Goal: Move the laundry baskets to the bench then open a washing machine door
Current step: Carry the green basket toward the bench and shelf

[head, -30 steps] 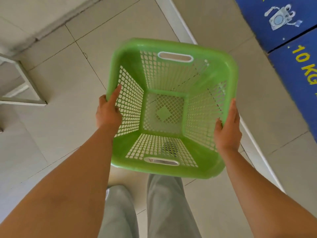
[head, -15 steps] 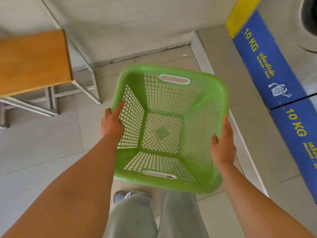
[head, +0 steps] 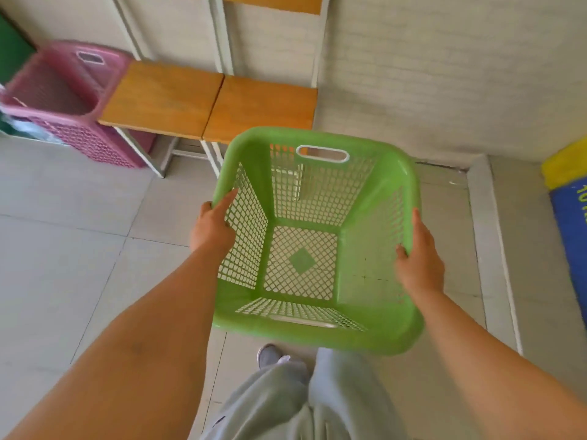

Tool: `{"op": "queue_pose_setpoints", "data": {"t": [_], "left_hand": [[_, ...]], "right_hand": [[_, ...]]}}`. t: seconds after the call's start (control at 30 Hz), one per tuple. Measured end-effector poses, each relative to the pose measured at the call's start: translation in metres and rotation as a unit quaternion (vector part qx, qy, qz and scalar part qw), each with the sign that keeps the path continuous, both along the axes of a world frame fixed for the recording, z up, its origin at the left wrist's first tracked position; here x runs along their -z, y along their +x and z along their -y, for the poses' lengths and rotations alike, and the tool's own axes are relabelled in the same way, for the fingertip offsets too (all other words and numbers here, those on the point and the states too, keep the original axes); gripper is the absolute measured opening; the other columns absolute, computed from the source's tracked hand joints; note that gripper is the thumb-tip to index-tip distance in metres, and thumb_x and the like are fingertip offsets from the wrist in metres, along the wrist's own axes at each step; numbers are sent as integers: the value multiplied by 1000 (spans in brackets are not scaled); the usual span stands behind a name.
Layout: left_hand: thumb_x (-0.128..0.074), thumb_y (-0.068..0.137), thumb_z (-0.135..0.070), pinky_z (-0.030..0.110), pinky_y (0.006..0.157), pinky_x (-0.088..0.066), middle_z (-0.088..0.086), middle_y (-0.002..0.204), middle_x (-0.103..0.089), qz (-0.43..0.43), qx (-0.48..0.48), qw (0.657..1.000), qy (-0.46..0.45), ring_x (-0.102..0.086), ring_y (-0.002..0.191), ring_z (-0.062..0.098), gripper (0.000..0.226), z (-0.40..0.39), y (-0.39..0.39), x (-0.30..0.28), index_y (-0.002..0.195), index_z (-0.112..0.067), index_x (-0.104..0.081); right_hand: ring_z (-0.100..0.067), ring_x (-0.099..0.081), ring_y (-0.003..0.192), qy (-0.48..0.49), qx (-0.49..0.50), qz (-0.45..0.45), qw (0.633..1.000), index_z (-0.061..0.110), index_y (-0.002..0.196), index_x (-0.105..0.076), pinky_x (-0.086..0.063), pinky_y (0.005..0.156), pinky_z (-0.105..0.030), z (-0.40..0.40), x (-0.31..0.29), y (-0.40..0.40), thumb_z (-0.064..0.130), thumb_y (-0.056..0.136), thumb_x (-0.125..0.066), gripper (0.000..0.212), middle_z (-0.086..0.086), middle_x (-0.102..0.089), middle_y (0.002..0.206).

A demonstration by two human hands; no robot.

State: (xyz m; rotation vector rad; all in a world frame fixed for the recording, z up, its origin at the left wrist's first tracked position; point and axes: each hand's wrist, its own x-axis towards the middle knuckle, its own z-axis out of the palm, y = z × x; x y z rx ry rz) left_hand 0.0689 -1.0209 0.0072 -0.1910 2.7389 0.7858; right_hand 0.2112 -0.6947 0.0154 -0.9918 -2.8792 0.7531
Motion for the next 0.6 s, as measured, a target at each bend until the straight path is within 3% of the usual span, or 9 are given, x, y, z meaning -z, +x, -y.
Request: {"op": "queue_pose_setpoints", "data": {"t": [0.17,0.33,0.43,0.53,0.6], "left_hand": [[-45,82,7,24,46,-44,0,124,-45,-2,-117,993,22,-54,68,16,85,96,1,-5,138,-57,-33],[-45,81,7,33,58,-56,1,126,-45,-7,-224,974,45,-58,78,20,84,170,-3,-7,138,-54,-37],[-44,82,7,32,59,-56,1,125,-47,-22,-267,963,32,-56,76,16,83,205,-12,-11,139,-51,-38],[-44,83,6,25,51,-49,2,127,-48,-30,-313,949,14,-53,73,13,79,237,-26,-19,140,-49,-39],[-43,83,5,30,52,-54,1,127,-48,-30,-341,939,12,-56,72,14,81,257,-35,-22,138,-53,-38]], "right_hand": [[-37,-60,108,-3,-121,0,993,35,153,-10,-46,77,-37,71,-5,-70,16,94,-51,74,-2,-30,156],[-36,-62,101,-9,-227,-10,974,37,152,-7,-40,65,-28,135,-4,-145,17,95,-51,76,-2,-30,155],[-32,-63,101,-21,-282,-22,959,43,151,-3,-47,60,-30,171,-2,-192,17,95,-51,78,0,-28,156],[-32,-58,115,-27,-320,-16,947,41,151,-3,-52,71,-35,211,-5,-239,16,95,-50,77,0,-23,158],[-32,-53,123,-28,-352,-19,935,39,152,-4,-50,77,-38,236,-8,-269,15,95,-50,77,-2,-23,159]]}}
